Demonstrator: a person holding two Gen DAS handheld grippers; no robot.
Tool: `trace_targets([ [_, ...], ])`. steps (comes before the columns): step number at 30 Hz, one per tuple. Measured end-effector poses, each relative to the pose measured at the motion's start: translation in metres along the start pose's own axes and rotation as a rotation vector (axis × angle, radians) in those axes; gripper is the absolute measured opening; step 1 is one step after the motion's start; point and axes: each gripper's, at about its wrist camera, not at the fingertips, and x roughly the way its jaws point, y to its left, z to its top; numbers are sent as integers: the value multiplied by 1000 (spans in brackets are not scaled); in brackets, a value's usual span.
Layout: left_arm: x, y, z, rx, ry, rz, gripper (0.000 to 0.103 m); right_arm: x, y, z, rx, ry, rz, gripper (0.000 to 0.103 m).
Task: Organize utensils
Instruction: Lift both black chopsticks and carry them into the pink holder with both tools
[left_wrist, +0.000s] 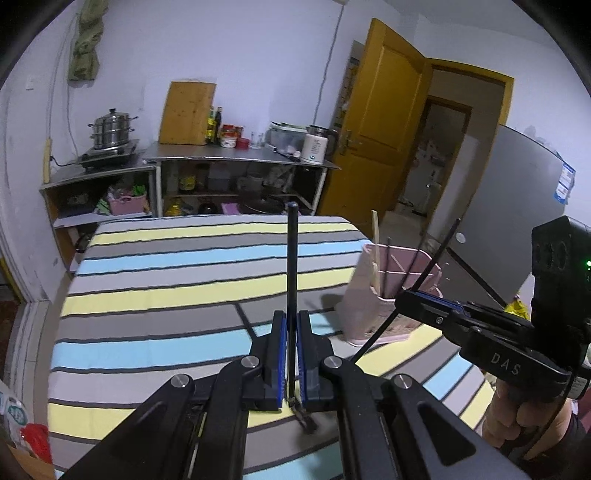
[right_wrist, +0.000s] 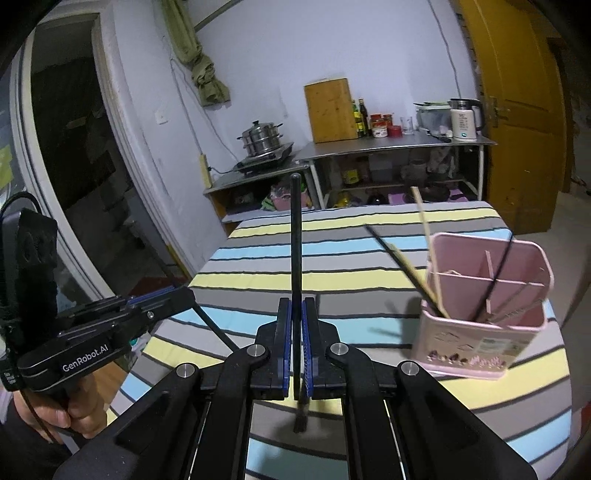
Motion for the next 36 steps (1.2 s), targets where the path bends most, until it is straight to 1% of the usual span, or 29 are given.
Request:
trace_targets([
  [8,21,-36,-4,31,41,-75,5,-22,-29,-8,56,-12,-56,5],
  [15,35,-62,8,52,47,-132,5,-40,-55,-11,99,-32,-107,5],
  [19,40,-74,21,60,34,-159,5,-52,-68,-6,111,-55,-131,5],
  [24,41,-90,45,73,-2,-179,5,-66,-79,7,116,-92,-159,5],
  [28,43,-102,66,88,-30,-191,5,-78,-89,22,123,-138,-176,5],
  [36,51,-118,110,99,-89,-201,5,-90,-100,51,114,-206,-204,5],
])
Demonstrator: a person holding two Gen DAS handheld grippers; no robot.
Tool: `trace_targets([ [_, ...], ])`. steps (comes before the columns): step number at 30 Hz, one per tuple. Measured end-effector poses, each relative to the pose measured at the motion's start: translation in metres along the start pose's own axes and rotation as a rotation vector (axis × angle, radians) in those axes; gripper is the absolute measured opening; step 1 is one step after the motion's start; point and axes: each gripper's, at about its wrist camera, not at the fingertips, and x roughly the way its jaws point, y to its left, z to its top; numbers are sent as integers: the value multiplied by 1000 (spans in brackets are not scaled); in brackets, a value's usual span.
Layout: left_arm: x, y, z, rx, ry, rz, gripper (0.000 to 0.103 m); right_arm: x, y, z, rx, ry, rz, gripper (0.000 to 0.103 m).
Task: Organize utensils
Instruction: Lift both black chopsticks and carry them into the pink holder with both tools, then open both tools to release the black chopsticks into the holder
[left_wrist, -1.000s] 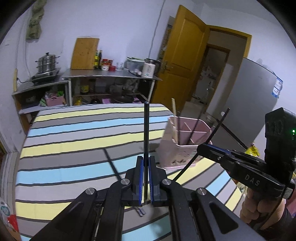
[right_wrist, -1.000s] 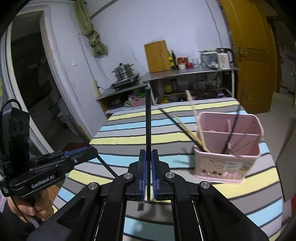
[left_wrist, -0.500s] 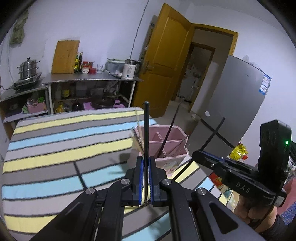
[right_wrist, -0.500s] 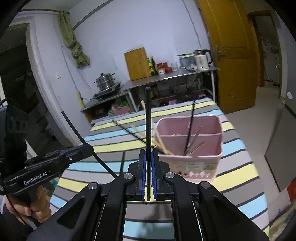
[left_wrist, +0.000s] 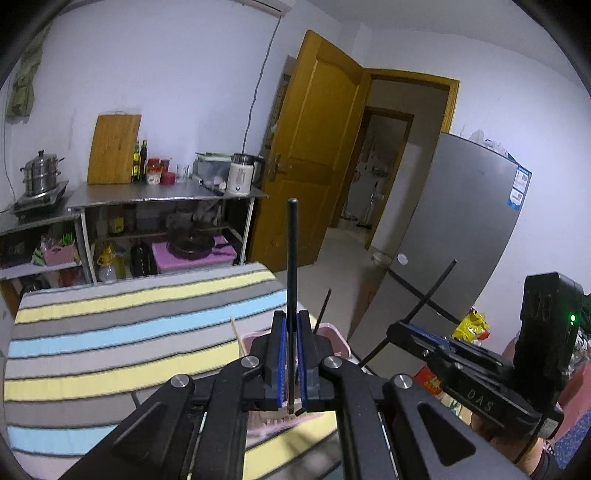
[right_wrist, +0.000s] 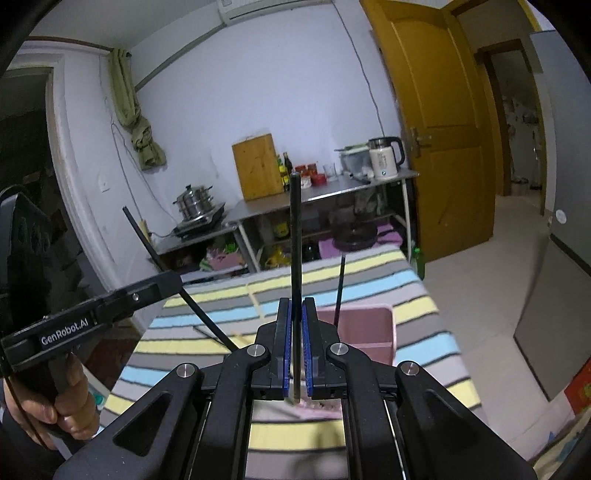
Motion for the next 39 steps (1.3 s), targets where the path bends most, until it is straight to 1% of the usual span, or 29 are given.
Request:
trace_targets([
  [3,9,-2,10,6,-9,3,5,2,-3,7,1,-13,-7,5],
  [7,26,-1,14,19,-3,20,5,9,-7,13,-4,-23,-18,5],
  [12,48,3,2,11,25,25,5,24,-11,8,-6,-13,-27,5],
  [15,62,6,-5,10,45,38,5,36,-15,1,-1,9,-29,5],
  [19,75,11,-14,5,63,31,5,46,-18,-8,3,33,-28,5],
  [30,88,19,-29,12,85,10,5,56,-16,-22,-27,64,-41,6],
  [36,88,20,-34,21,88,16,5,64,-15,-29,-24,93,-45,6],
  [39,95,21,-37,19,115,15,5,70,-17,-34,-20,110,-46,6],
])
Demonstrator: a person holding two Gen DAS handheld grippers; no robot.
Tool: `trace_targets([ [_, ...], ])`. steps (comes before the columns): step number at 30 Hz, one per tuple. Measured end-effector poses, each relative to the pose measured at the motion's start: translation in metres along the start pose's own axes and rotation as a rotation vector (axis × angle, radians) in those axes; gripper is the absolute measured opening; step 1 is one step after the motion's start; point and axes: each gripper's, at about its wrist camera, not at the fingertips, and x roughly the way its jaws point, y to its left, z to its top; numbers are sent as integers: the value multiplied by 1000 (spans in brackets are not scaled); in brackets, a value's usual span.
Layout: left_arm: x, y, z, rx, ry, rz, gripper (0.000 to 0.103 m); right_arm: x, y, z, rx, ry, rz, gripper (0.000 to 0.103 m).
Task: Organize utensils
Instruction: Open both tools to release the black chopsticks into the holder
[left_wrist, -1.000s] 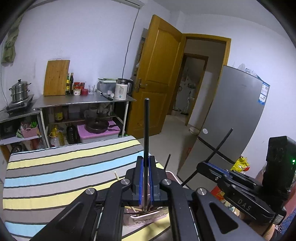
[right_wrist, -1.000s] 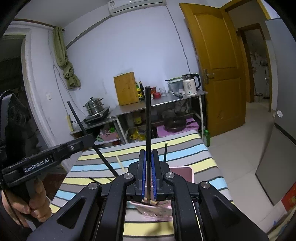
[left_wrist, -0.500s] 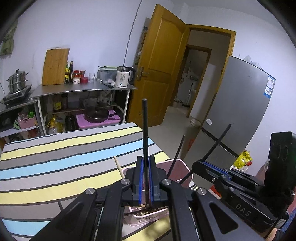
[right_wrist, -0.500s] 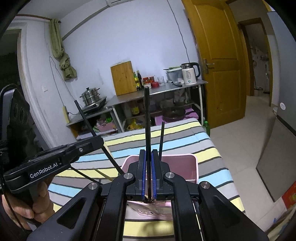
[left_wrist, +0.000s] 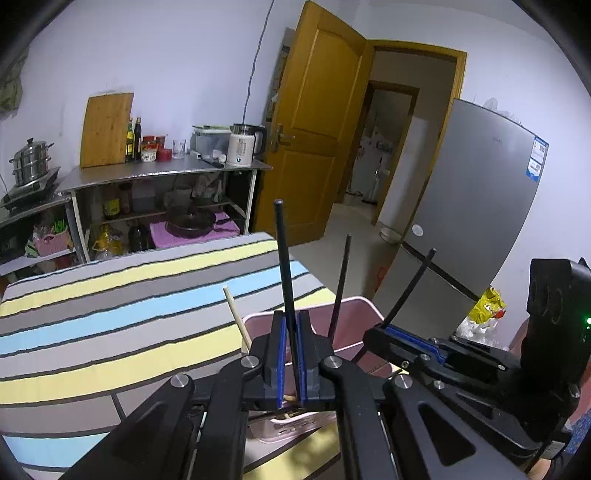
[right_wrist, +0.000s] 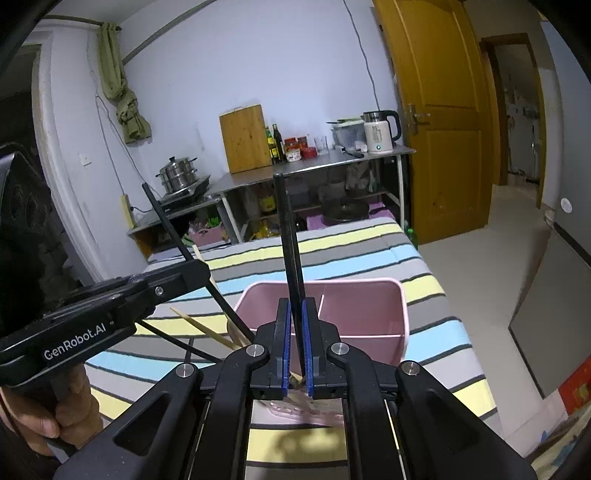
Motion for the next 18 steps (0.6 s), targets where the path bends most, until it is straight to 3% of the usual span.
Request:
trace_targets([
  [10,11,0,-5,9,48,3,7,8,-4,-7,14,55,11,7],
  [13,1,1,-5,-2,30,-3,12,0,-1,-6,5,42,10,14],
  [18,-26,2,-3,-4,-27,-8,17,-15,5,-3,-6,12,11,16],
])
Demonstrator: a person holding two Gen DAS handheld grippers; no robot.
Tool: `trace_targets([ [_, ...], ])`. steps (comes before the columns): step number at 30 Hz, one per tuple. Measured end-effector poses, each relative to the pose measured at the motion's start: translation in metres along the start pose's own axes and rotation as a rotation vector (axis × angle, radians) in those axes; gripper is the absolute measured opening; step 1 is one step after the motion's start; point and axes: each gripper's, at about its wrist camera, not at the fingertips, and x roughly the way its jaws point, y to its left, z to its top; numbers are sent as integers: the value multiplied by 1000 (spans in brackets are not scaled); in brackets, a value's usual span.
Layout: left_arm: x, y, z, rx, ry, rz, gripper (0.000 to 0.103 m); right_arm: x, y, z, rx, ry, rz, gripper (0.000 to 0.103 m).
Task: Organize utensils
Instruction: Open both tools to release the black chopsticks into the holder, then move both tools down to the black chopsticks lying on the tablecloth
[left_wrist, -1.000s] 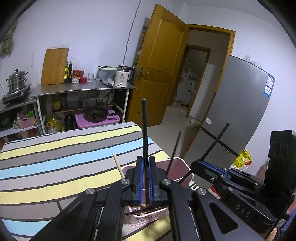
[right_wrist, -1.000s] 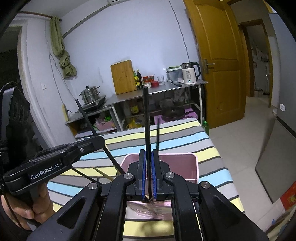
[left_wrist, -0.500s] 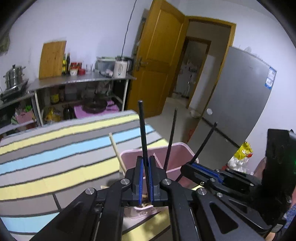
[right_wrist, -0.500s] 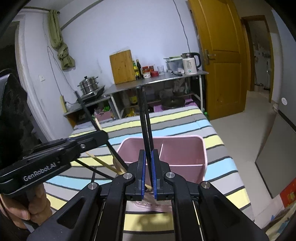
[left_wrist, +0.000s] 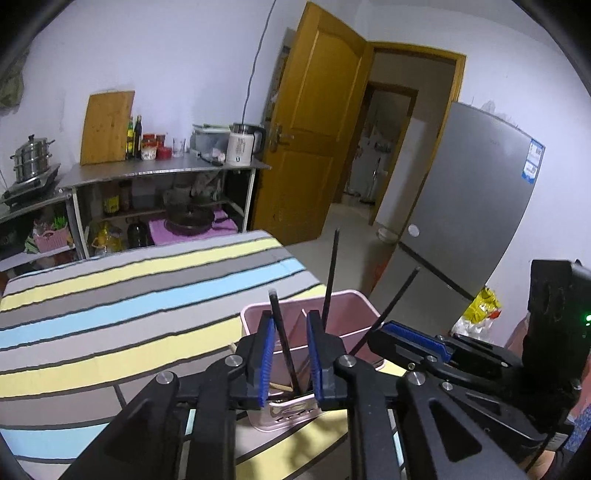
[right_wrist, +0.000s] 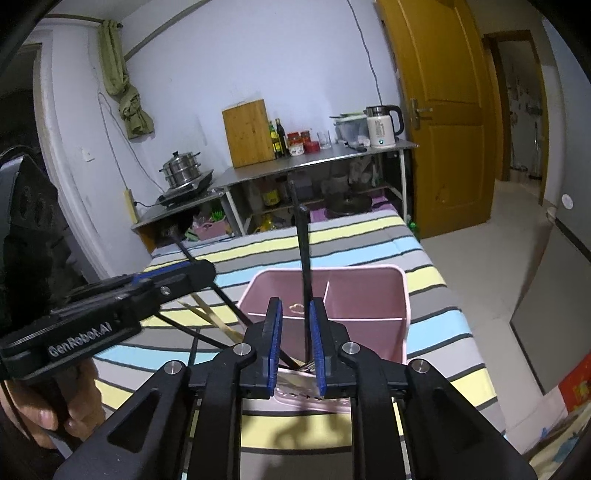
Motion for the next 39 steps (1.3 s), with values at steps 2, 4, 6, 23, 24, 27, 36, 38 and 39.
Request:
trace_targets([
  [2,-14,0,0,4,-24,2,17,-8,3,1,-2,-13,-1,17],
  [4,-27,-1,-1,3,-46,4,17,-16,5,1,0,-28,-1,18],
  [6,-41,-1,-4,-1,-64,6,17,-23,7,2,-2,-39,-1,19],
  [23,-100,31,-69,-55,-59,112,17,-48,36,-27,-27,-40,83,21],
  [24,-101,34,-74,-64,-53,116,17,-46,39,-30,-29,-33,92,21],
  [27,-101,45,-91,-91,-27,137,17,-42,45,-39,-35,-13,108,21],
  [36,-82,75,-130,-166,52,185,17,-21,59,-67,-57,63,148,21],
  [38,-74,81,-136,-179,74,200,17,-16,62,-73,-62,80,155,21],
  [39,-68,85,-140,-187,88,207,17,-12,64,-76,-68,91,159,21],
])
